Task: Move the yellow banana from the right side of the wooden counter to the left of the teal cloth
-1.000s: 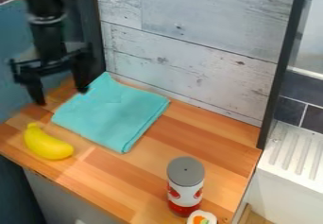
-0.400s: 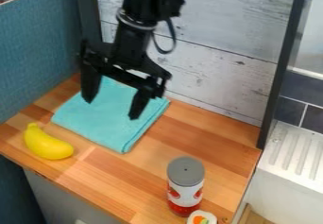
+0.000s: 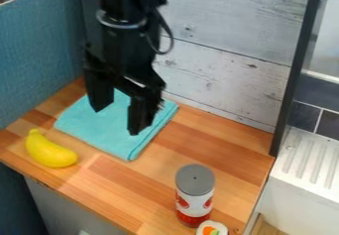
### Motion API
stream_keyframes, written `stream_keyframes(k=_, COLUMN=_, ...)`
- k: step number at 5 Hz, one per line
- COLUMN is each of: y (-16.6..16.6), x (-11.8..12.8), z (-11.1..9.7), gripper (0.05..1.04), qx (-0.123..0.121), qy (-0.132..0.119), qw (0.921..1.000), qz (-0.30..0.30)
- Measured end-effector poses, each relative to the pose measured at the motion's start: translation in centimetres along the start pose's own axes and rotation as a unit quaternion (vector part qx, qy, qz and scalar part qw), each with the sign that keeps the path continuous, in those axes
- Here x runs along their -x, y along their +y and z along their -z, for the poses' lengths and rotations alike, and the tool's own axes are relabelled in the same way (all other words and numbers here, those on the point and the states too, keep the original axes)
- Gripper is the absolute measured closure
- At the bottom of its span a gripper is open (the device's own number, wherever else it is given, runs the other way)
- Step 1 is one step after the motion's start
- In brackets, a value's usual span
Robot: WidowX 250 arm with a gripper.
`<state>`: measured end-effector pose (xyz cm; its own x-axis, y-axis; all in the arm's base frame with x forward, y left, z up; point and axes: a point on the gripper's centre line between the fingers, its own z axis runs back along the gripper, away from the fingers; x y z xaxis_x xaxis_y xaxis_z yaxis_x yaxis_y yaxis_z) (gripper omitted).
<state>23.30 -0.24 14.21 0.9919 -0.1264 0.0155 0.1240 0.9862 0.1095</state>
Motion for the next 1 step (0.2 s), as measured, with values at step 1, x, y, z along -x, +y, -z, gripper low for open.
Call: stream_keyframes(k=1, y=-0.37, x=-0.10, z=0.66, gripper=0.083, qx=0.019, qy=0.012, qw=0.9997, qz=-0.003)
